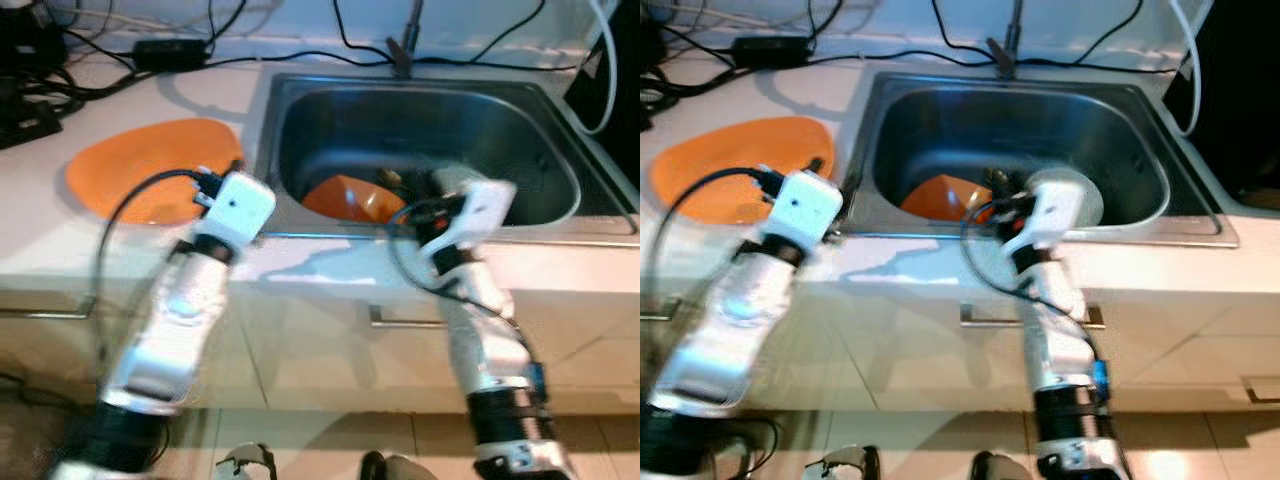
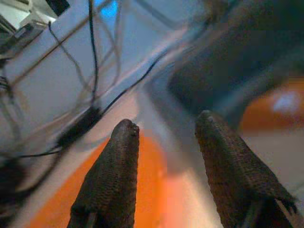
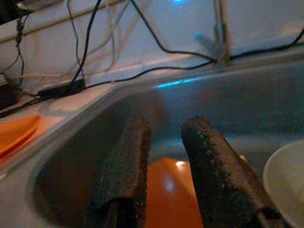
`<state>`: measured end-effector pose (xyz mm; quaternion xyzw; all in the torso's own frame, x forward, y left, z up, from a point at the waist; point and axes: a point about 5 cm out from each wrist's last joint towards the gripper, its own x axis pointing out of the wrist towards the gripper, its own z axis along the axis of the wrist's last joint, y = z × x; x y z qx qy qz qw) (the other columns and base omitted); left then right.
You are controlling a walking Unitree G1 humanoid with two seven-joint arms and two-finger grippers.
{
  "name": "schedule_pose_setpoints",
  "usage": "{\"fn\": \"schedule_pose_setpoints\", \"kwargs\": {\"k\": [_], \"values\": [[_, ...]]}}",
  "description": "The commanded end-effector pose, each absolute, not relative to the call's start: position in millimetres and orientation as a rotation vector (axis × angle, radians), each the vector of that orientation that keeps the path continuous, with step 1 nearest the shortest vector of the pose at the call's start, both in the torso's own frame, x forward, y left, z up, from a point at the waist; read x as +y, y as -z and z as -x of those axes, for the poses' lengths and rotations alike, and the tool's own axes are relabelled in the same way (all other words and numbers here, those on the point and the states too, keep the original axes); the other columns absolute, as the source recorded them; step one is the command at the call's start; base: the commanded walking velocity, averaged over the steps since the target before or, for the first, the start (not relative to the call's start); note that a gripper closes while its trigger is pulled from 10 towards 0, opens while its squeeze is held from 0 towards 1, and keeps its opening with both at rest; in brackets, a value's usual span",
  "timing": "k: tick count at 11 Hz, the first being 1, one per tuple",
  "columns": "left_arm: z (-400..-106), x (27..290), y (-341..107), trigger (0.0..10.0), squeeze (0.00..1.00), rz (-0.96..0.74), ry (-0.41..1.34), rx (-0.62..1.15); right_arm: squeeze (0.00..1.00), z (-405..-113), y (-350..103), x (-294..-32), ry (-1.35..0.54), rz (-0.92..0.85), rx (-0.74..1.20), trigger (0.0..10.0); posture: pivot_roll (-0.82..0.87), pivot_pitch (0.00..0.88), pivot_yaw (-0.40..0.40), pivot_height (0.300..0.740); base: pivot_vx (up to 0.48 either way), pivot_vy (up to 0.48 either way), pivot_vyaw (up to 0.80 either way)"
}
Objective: Kitchen organization
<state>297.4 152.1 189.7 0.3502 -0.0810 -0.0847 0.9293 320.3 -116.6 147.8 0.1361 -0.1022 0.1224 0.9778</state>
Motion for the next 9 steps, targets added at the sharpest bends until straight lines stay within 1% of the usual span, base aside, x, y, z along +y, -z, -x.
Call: {"fn": "schedule_pose_setpoints", "kwargs": {"k": [1, 2, 3, 4, 5, 6, 9], "values": [[-295, 161, -193, 10.0, 0.00, -0.878, 0.193, -0.116, 0.00, -321, -141, -118, -0.235, -0.290, -0.166, 10.0, 0.14, 0.070, 0.002, 0.740, 0.000, 0.000, 0.00], [-292, 171, -195, 10.0, 0.00, -1.034, 0.224, -0.077, 0.00, -321, -140, -115, -0.238, -0.307, -0.158, 10.0, 0.15, 0.076, 0.006, 0.740, 0.000, 0.000, 0.00], [-286, 182, -197, 10.0, 0.00, -1.139, 0.223, -0.016, 0.00, -322, -138, -111, -0.243, -0.318, -0.149, 10.0, 0.17, 0.080, 0.010, 0.740, 0.000, 0.000, 0.00], [-284, 186, -198, 10.0, 1.00, -1.181, 0.222, 0.012, 0.00, -322, -137, -108, -0.247, -0.324, -0.147, 10.0, 0.17, 0.084, 0.012, 0.740, 0.000, 0.000, 0.00], [-283, 187, -202, 10.0, 0.89, -1.216, 0.250, 0.047, 0.00, -323, -137, -107, -0.244, -0.329, -0.143, 10.0, 0.17, 0.092, 0.017, 0.740, 0.000, 0.000, 0.00], [-282, 188, -202, 10.0, 0.00, -1.254, 0.267, 0.083, 0.00, -323, -136, -108, -0.238, -0.331, -0.140, 10.0, 0.17, 0.097, 0.020, 0.740, 0.000, 0.000, 0.00], [-284, 200, -197, 10.0, 0.00, -1.302, 0.285, 0.211, 0.00, -324, -135, -107, -0.227, -0.337, -0.136, 10.0, 0.17, 0.095, 0.025, 0.740, 0.000, 0.000, 0.00]]}}
